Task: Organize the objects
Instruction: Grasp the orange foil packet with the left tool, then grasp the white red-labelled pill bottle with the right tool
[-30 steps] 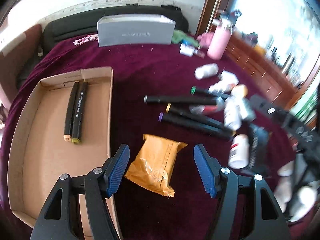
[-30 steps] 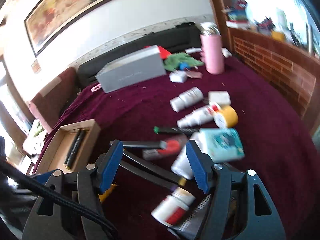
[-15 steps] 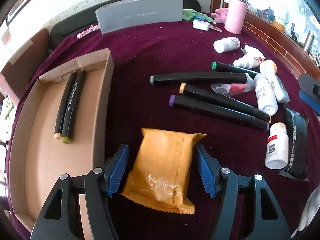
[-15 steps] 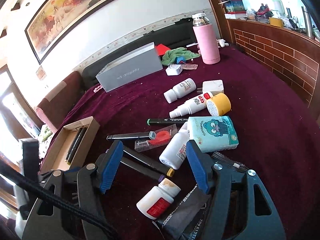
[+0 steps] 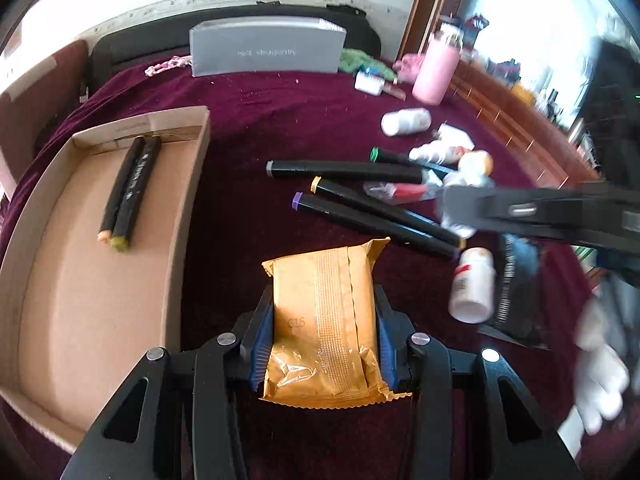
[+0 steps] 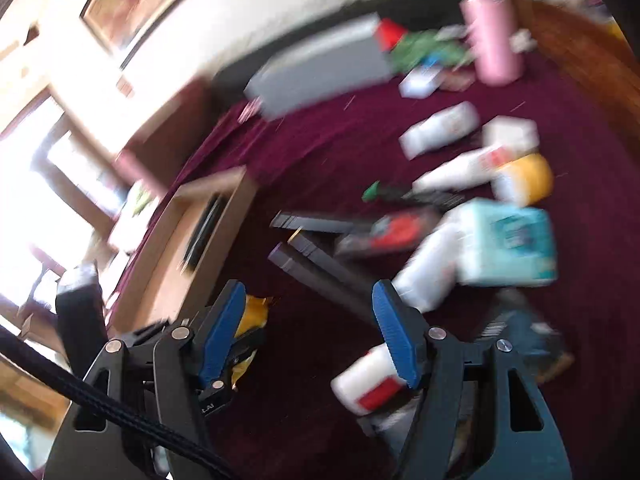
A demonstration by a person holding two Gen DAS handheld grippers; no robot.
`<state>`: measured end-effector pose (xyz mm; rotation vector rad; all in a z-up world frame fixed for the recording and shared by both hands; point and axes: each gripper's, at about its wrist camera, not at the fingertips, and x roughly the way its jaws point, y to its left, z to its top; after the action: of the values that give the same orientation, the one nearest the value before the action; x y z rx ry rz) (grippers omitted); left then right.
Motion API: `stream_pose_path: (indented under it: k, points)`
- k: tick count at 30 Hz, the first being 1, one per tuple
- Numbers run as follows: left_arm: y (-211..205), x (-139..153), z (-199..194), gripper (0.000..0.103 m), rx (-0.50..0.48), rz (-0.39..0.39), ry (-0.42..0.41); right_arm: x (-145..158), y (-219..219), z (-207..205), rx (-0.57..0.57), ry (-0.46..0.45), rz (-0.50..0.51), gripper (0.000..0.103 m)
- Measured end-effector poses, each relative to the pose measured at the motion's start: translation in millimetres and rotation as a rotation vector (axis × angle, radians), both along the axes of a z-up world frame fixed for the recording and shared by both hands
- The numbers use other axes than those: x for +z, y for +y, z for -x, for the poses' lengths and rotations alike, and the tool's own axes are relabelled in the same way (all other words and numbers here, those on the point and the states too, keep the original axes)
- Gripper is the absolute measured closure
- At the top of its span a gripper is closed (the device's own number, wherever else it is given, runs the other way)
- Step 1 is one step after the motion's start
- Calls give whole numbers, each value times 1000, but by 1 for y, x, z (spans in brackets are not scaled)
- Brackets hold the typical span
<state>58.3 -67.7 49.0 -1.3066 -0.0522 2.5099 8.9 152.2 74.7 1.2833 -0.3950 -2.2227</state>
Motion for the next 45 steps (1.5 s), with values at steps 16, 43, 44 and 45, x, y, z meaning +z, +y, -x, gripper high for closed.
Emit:
stream_pose_path:
  k: [16,43,44,45]
  points:
    - [-38,6,-33,65,3,-113,23,-20,21,-23,-129,-188,-168,38]
    - [-44,20,-58,65,50,3,110,-12,-10,-57,-156,-87,-183,71]
    - [-44,21,-60,65,51,7,113,-10,-13,-59,-148,-79,-177,71]
    - [-45,21,-61,65,54,13,116,-8,-16,-60,-141,-73,-173,71]
